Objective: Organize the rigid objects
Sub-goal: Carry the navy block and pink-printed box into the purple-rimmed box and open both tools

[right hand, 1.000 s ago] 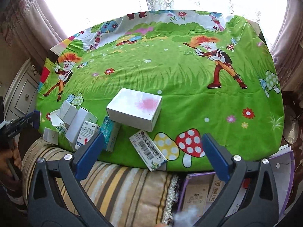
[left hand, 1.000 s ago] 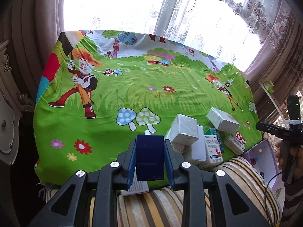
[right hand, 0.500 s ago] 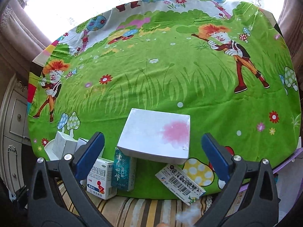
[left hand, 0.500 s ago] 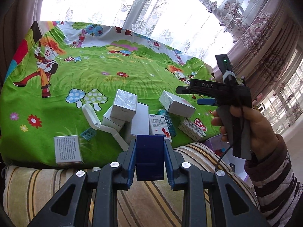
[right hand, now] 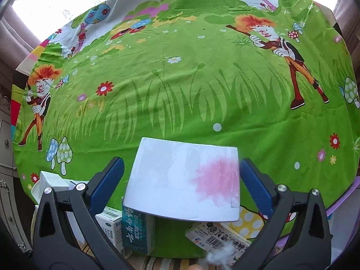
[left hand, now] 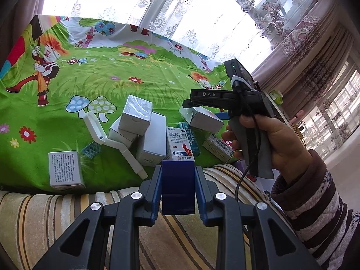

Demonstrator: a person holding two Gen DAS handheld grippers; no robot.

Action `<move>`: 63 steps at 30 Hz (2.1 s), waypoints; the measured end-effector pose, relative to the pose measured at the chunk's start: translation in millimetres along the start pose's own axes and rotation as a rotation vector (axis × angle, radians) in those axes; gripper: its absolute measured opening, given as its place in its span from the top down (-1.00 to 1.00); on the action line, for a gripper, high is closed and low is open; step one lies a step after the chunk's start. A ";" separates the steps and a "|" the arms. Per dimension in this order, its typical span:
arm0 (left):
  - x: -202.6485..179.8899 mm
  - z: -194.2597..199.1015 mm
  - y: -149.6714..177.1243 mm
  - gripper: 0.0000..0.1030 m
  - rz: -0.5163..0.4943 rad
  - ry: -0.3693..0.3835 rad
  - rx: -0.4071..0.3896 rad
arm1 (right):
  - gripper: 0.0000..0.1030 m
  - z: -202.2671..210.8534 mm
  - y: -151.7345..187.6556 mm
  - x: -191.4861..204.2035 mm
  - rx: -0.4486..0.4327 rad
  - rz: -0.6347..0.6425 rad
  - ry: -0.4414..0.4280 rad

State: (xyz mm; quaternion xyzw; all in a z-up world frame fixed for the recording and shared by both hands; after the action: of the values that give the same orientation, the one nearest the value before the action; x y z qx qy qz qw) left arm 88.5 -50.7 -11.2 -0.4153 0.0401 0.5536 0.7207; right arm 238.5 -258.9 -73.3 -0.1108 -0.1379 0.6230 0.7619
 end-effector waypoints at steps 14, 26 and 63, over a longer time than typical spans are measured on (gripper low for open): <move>-6.8 -2.5 1.2 0.45 -0.012 -0.016 0.012 | -0.84 37.5 4.4 -8.9 -0.111 0.006 -0.041; -42.3 -4.8 6.3 0.45 -0.063 0.000 0.025 | -0.84 124.5 50.8 -53.5 -0.220 0.008 -0.100; -220.9 -87.5 54.3 0.45 -0.352 0.132 0.247 | -0.94 110.1 250.8 -225.6 -0.060 -0.050 0.081</move>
State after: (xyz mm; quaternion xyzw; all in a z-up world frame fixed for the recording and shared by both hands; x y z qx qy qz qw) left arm -6.2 -273.5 16.0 -0.3598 0.0817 0.3816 0.8475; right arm -72.2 -430.4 -71.8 -0.1552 -0.1283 0.5942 0.7787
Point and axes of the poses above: each gripper's, at about its wrist camera, not at the fingertips, and z roughly against the way its jaws point, x to its left, y to its underside, the point moved 5 cm from there along -z, roughly the way its jaws point, and after that the axes turned 3 degrees about y, right-handed, at the moved point
